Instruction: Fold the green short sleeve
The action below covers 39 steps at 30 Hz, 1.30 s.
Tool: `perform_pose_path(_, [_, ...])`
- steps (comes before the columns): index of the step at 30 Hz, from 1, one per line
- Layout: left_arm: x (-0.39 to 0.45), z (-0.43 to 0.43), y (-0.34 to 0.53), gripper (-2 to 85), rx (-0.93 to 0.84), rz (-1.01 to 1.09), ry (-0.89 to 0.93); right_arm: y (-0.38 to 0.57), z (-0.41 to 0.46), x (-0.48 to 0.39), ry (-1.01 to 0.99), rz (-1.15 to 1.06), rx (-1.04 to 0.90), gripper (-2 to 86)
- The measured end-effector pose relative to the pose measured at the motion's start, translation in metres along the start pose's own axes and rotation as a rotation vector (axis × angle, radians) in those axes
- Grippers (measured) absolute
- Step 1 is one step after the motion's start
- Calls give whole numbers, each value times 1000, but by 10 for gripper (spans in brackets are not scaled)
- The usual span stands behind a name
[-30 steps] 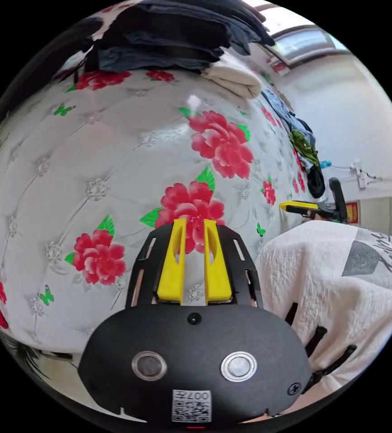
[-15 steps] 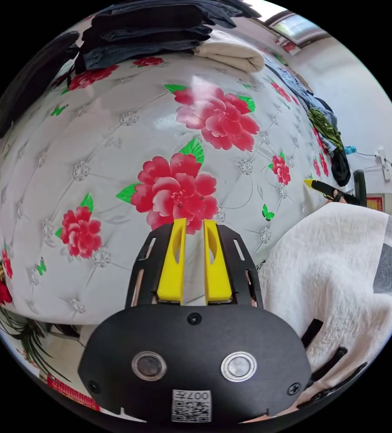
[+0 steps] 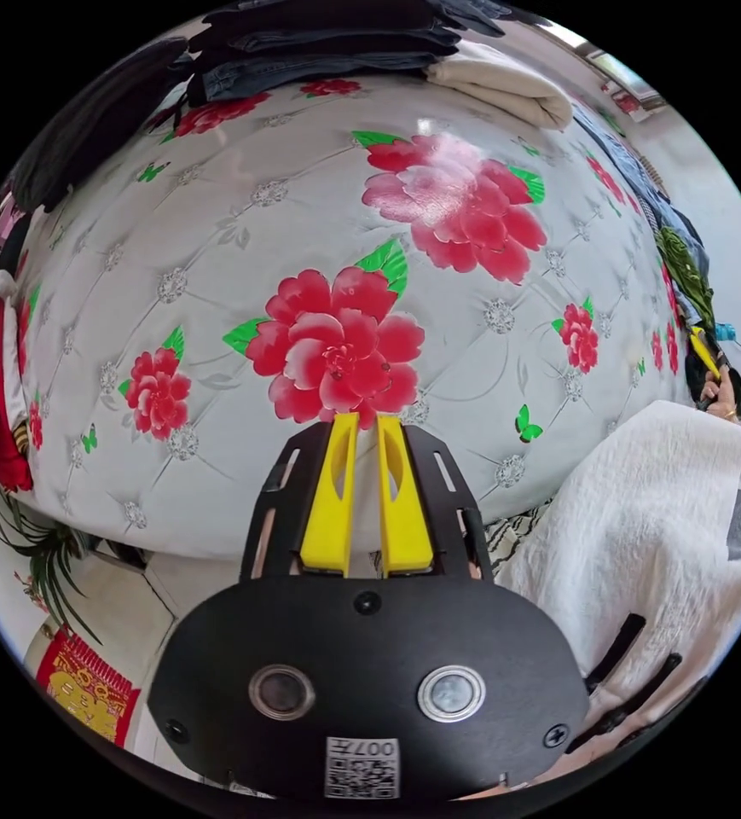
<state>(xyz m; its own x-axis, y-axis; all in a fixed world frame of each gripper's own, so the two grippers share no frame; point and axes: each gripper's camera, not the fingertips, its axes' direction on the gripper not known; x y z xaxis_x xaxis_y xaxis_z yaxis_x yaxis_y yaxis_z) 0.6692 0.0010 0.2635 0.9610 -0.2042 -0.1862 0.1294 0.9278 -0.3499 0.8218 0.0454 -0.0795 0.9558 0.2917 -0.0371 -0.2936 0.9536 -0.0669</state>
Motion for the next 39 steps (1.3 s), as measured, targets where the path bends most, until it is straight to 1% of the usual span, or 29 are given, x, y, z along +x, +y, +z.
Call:
perform_pose_path(1, [4, 0, -2, 41, -6, -2, -11, -19, -8, 10, 30, 8, 41, 57])
perform_pose_path(6, [36, 5, -18, 40, -67, 11, -117, -99, -17, 27, 108, -39, 91, 72])
perform_pose_path(10, [39, 6, -23, 40, -80, -48, -112, -162, 5, 25, 166, -92, 55, 79])
perform_pose_path(16, [41, 6, -26, 41, -89, -157, -106, -222, 60, 40, 213, -34, -29, 61])
perform_pose_path(19, [43, 5, -26, 40, -92, -194, -123, -233, 87, 47, 236, -12, -105, 21])
perform_pose_path(20, [44, 5, -27, 40, -95, -201, -132, -233, 90, 46, 247, -5, -100, 17])
perform_pose_path(21, [45, 4, -27, 40, -101, -204, -142, -230, 94, 41, 269, 0, -79, 9])
perform_pose_path(24, [47, 4, -30, 40, -125, -181, -169, -214, 93, 11, 308, -103, 13, 1])
perform_pose_path(26, [45, 4, -32, 41, -143, -166, -174, -204, 94, -4, 340, -132, 44, -1])
perform_pose_path(29, [36, 1, -33, 41, -167, -142, -154, -194, 97, -21, 217, -196, 35, -2])
perform_pose_path(33, [24, -3, -29, 42, -184, -86, -137, -179, 103, -48, -61, -246, -30, -3])
perform_pose_path(35, [18, -5, -26, 42, -189, -76, -128, -163, 109, -75, -159, -317, -81, -3])
perform_pose_path(39, [2, -12, -15, 45, -183, -46, -117, -89, 118, -160, -415, -549, -241, -3])
